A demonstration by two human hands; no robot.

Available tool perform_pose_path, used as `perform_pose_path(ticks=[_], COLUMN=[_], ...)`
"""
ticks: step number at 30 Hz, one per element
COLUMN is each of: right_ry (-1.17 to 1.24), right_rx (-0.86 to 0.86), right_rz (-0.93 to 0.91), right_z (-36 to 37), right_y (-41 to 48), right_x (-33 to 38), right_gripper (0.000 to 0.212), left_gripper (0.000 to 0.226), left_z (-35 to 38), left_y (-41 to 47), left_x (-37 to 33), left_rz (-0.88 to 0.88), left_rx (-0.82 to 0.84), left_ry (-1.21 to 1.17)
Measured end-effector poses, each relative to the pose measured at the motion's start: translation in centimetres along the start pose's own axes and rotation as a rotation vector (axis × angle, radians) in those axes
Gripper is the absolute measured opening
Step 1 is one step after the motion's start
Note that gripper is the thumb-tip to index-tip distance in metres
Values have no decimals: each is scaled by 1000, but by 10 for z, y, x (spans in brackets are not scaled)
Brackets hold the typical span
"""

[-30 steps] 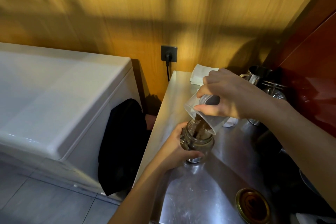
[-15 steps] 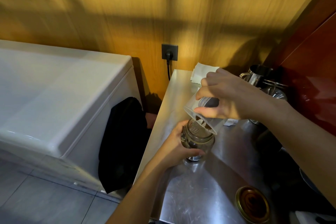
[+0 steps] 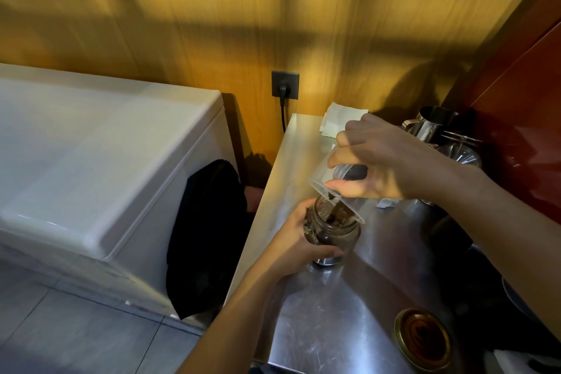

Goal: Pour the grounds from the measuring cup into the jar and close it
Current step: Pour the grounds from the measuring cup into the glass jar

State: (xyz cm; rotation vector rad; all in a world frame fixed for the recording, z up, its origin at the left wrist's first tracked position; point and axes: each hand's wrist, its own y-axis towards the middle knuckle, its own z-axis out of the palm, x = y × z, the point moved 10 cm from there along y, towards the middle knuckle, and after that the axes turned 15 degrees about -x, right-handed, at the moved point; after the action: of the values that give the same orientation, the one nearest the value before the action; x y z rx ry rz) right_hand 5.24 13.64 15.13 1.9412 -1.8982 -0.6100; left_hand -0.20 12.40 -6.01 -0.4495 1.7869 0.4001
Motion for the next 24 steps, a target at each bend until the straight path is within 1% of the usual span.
perform_pose_path(ticks=[5,13,17,24], right_ry=[-1,35,77,68], right_rx=[22,6,-14,-29], right_rz=[-5,-36,47,41], right_z=[0,-1,-1,4], right_y=[-1,-2,-6,-9], right_x=[3,8,-3,-5], right_gripper=[26,24,22,15], left_gripper=[80,79,79,81], left_z=[0,1,1,-1], left_y=[-1,-1,0,0], left_x=[1,5,7,3], left_rz=[-15,-45,-47,-23], left_rx=[-1,-1,-8,-30], left_ry=[-14,-39,-55,-50])
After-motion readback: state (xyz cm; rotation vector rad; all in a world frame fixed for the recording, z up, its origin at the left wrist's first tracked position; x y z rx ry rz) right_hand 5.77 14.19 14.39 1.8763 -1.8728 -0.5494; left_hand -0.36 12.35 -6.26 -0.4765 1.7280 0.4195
